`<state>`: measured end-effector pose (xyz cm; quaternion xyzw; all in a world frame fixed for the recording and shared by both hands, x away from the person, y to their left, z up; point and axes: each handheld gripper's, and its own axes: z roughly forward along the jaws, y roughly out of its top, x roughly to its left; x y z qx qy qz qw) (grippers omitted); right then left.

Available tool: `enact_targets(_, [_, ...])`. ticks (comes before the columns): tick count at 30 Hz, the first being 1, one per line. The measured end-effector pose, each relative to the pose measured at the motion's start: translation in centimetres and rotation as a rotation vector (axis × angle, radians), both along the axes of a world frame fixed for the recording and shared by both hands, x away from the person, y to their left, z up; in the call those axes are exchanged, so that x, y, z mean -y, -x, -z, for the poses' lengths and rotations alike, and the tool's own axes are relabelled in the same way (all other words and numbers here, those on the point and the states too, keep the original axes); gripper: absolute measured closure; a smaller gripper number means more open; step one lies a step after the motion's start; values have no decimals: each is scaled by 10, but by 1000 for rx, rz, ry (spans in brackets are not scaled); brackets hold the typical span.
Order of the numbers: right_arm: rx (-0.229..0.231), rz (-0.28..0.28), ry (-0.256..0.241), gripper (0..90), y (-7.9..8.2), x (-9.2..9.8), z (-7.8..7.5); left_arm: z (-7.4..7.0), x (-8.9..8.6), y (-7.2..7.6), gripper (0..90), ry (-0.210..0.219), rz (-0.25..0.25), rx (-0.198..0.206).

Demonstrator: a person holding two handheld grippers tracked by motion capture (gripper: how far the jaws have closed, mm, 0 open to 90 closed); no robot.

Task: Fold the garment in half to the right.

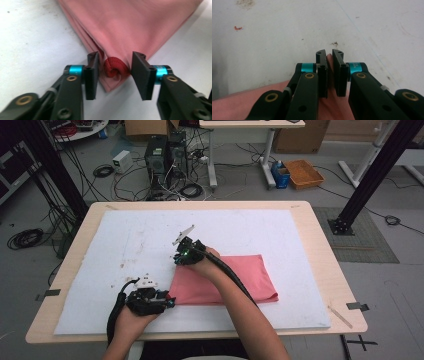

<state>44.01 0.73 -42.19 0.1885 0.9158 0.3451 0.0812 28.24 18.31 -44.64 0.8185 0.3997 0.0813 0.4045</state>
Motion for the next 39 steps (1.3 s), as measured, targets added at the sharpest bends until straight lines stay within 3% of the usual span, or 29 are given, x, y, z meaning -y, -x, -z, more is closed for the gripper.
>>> enact_targets(3, [6,-2,-1,840,0,1,0,0,0,-2,717,-13,7,5])
enact_targets(6, [7,-4,0,840,0,1,0,1,-1,-5,776,15,33,-12])
enact_targets(10, [7,-12,1,840,1,1,0,2,-2,-8,795,79,67,-31])
enact_targets(19, [32,-20,-15,839,5,5,-9,-10,-6,-9,800,179,114,6])
enact_targets(32, [77,-4,-106,839,13,45,-44,-42,26,-18,801,247,240,56])
enact_targets(39, [93,24,-133,839,16,77,-57,-50,62,-30,801,267,312,58])
